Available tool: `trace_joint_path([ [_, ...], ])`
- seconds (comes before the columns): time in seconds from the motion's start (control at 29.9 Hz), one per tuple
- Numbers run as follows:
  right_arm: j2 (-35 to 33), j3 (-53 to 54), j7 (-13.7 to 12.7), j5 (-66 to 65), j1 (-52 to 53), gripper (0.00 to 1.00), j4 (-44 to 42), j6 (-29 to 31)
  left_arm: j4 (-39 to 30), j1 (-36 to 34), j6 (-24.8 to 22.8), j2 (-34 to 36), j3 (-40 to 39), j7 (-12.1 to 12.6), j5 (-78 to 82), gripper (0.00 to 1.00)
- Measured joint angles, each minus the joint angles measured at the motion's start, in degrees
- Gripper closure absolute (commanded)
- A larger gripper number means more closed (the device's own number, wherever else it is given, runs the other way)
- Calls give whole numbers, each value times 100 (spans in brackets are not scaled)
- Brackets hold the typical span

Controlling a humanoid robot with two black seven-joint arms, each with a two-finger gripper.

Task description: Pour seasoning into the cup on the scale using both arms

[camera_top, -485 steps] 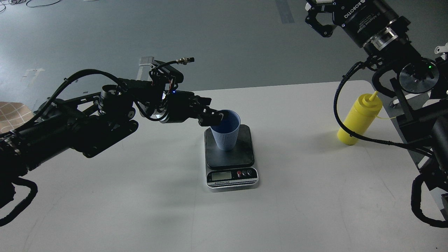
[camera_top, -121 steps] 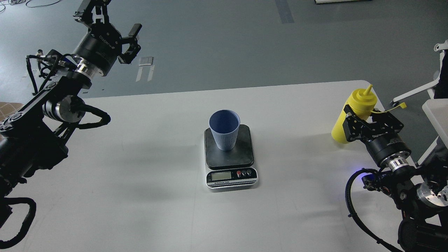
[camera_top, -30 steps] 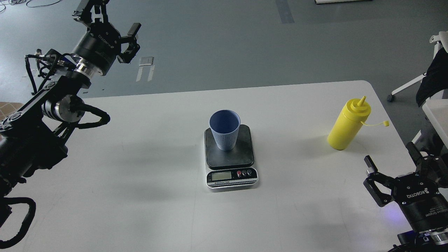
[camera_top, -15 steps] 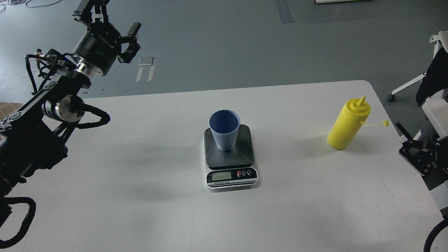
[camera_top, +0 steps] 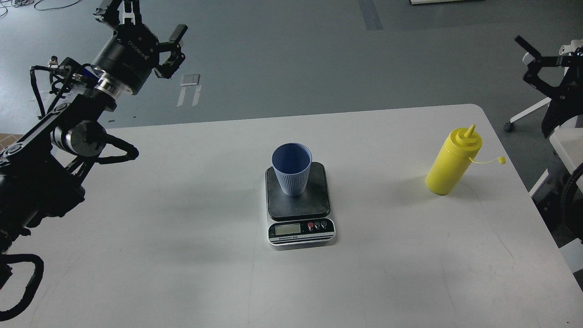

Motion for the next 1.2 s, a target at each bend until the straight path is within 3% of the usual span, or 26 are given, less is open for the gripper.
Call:
trace_joint_path([
  [0.17,726,-748,16,-377,1338,0,-1122,0,252,-194,-34,-59,-17,0,79,2],
  [0.4,2138,-863,51,-1862,2487,0,-2497,0,296,-328,-35,-72,-19,0,83,2],
  [0.57,2656,-845,185,-2396,2763,0,-2655,0,299,-338,-35,-150,-19,0,83,2],
  [0.97,3265,-832,798,-4241,2987,0,-3049,0,305,-427,-33,-201,-105,-8,58,3],
  [1.2,3366,-821,866,-4313,3069,0,-3153,-37,305,-433,-33,-205,-114,-9,37,3],
])
